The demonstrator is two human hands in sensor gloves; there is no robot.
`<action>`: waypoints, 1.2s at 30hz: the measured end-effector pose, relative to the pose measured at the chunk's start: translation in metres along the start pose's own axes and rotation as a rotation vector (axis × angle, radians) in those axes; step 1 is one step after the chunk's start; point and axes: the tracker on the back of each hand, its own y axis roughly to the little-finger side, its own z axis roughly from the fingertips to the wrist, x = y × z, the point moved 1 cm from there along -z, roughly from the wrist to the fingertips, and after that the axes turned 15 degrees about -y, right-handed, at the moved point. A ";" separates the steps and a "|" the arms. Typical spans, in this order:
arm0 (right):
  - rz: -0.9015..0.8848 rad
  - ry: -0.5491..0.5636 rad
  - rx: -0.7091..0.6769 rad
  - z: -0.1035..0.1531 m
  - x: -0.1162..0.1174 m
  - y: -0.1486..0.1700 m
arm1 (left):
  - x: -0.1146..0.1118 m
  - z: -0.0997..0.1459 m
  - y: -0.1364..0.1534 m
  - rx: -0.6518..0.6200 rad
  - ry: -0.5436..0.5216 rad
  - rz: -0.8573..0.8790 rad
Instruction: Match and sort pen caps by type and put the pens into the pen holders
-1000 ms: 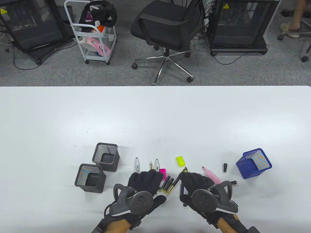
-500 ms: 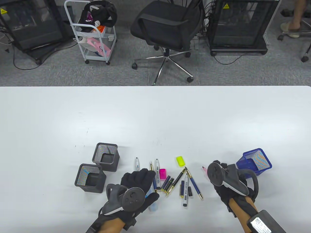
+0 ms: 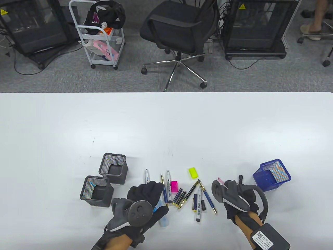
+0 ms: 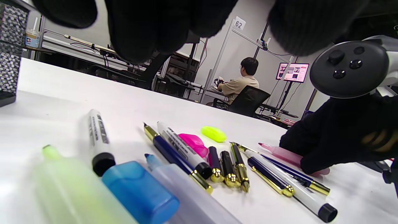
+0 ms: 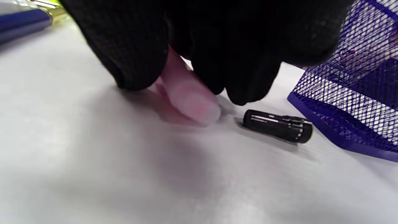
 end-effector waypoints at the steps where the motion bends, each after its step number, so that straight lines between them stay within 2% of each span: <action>1: -0.001 0.004 -0.002 0.000 0.000 0.000 | 0.000 0.000 0.000 -0.001 0.001 -0.001; 8: -0.023 0.003 -0.001 -0.001 0.001 0.000 | -0.001 0.000 -0.001 -0.001 0.009 -0.007; 13: -0.124 0.074 -0.034 0.006 -0.009 0.004 | 0.000 0.000 0.001 0.006 0.008 -0.004; 18: -0.420 0.198 -0.142 0.032 -0.040 0.017 | 0.001 0.001 0.003 0.014 0.002 -0.001; 23: -0.681 0.221 -0.293 0.053 -0.054 0.028 | 0.000 0.001 0.003 0.013 0.005 -0.011; 26: -0.711 0.224 -0.356 0.063 -0.055 0.033 | -0.003 0.000 0.001 0.006 0.022 -0.017; 31: -0.740 0.221 -0.369 0.063 -0.052 0.042 | -0.003 -0.009 -0.010 -0.046 0.039 -0.124; 36: -0.738 0.212 -0.356 0.058 -0.047 0.045 | -0.007 -0.041 -0.029 -0.110 0.135 -0.263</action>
